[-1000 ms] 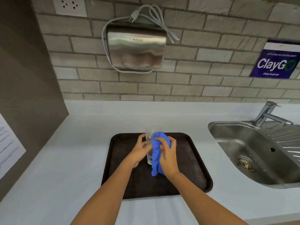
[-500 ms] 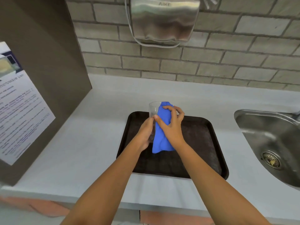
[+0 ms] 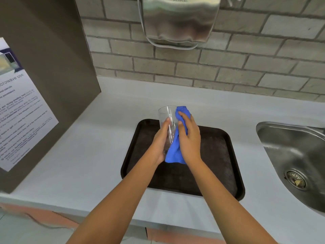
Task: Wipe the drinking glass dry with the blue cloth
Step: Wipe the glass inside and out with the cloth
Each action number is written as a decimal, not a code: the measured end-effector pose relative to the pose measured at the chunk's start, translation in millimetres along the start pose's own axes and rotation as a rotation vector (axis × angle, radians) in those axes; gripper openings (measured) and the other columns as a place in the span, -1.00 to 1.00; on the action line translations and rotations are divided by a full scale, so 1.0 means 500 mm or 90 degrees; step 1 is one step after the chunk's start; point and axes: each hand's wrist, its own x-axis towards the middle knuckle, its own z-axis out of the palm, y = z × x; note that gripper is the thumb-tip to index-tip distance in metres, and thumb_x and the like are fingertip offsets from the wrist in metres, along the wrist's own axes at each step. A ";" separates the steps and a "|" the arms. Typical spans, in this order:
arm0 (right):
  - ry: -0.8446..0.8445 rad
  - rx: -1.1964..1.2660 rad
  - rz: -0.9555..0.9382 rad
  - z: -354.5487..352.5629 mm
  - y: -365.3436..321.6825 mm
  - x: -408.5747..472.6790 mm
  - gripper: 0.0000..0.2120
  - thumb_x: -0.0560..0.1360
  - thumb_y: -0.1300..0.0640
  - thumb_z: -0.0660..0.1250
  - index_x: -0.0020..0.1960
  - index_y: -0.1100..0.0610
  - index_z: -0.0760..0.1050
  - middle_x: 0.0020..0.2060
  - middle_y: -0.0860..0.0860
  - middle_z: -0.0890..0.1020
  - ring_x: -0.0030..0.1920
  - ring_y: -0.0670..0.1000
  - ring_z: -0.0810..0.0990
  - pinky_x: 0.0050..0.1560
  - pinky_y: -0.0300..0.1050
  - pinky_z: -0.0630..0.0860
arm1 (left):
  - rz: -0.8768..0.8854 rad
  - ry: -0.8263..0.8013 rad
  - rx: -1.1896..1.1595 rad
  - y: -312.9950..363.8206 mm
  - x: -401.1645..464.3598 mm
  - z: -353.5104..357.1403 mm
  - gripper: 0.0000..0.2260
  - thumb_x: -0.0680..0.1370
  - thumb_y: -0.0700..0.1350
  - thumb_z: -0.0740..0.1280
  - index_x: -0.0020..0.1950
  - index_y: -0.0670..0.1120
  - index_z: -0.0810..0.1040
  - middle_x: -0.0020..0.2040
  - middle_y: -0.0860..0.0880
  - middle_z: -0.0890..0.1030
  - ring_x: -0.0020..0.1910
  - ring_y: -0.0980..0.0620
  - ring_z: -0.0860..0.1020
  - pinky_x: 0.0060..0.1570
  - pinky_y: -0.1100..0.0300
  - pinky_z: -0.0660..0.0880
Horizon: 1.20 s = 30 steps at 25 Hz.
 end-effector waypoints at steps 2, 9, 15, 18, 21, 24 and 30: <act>0.010 -0.105 -0.092 0.020 -0.007 -0.043 -0.62 0.61 -0.06 0.17 0.41 -0.11 0.38 0.47 -0.02 0.36 0.39 -0.02 0.39 0.39 -0.05 0.39 | 0.005 -0.018 0.004 -0.003 0.012 -0.014 -0.68 0.65 0.14 0.19 0.27 0.04 0.59 0.06 0.10 0.75 0.08 0.18 0.69 0.04 0.27 0.61; 0.038 0.136 0.002 -0.004 -0.020 -0.018 -0.66 0.62 0.20 0.20 0.31 -0.10 0.50 0.41 -0.09 0.45 0.37 -0.15 0.43 0.40 0.06 0.41 | 0.017 -0.016 0.055 0.019 -0.004 -0.004 -0.53 0.58 0.20 0.28 0.31 -0.10 0.59 0.20 -0.22 0.68 0.20 -0.17 0.65 0.24 -0.07 0.57; -0.036 -0.090 -0.090 -0.025 -0.055 0.007 -0.39 0.58 0.37 0.04 0.40 -0.26 0.31 0.53 -0.02 0.26 0.35 -0.02 0.36 0.42 0.00 0.34 | -0.005 0.006 0.073 0.041 0.017 0.004 -0.55 0.61 0.19 0.18 0.27 -0.08 0.62 0.12 -0.17 0.72 0.10 -0.12 0.69 0.06 0.02 0.62; -0.033 -0.231 -0.161 -0.005 -0.038 -0.031 -0.48 0.59 0.17 0.08 0.49 -0.21 0.24 0.59 -0.04 0.07 0.39 -0.02 0.29 0.39 -0.12 0.28 | 0.018 -0.012 0.107 0.040 0.013 0.012 -0.59 0.61 0.18 0.18 0.16 -0.08 0.66 0.00 -0.10 0.74 0.08 -0.12 0.69 0.04 0.02 0.60; -0.030 -0.159 -0.116 -0.006 -0.034 -0.040 -0.50 0.60 -0.13 0.15 0.52 -0.24 0.15 0.58 -0.07 0.06 0.47 -0.08 0.22 0.41 -0.12 0.29 | 0.095 -0.059 0.129 0.025 0.001 0.022 -0.73 0.64 0.13 0.20 0.19 0.06 0.60 0.02 0.17 0.74 0.09 0.18 0.68 -0.04 0.35 0.57; -0.041 -0.024 0.003 -0.034 -0.045 -0.008 -0.39 0.52 -0.29 0.17 0.50 -0.38 -0.01 0.49 -0.04 0.23 0.42 -0.05 0.33 0.35 -0.09 0.41 | 0.105 -0.063 0.140 0.032 -0.006 0.032 -0.60 0.57 0.25 0.27 0.26 0.03 0.60 0.08 -0.05 0.74 0.07 0.01 0.71 -0.08 0.23 0.64; 0.030 -0.281 -0.124 -0.036 -0.034 -0.050 -0.49 0.58 -0.24 0.02 0.48 -0.38 -0.07 0.49 0.07 0.19 0.39 -0.02 0.23 0.39 -0.06 0.23 | 0.074 -0.046 0.148 0.043 -0.012 0.049 -0.56 0.59 0.30 0.17 0.17 0.06 0.66 0.12 -0.11 0.73 0.10 -0.04 0.70 -0.01 0.17 0.65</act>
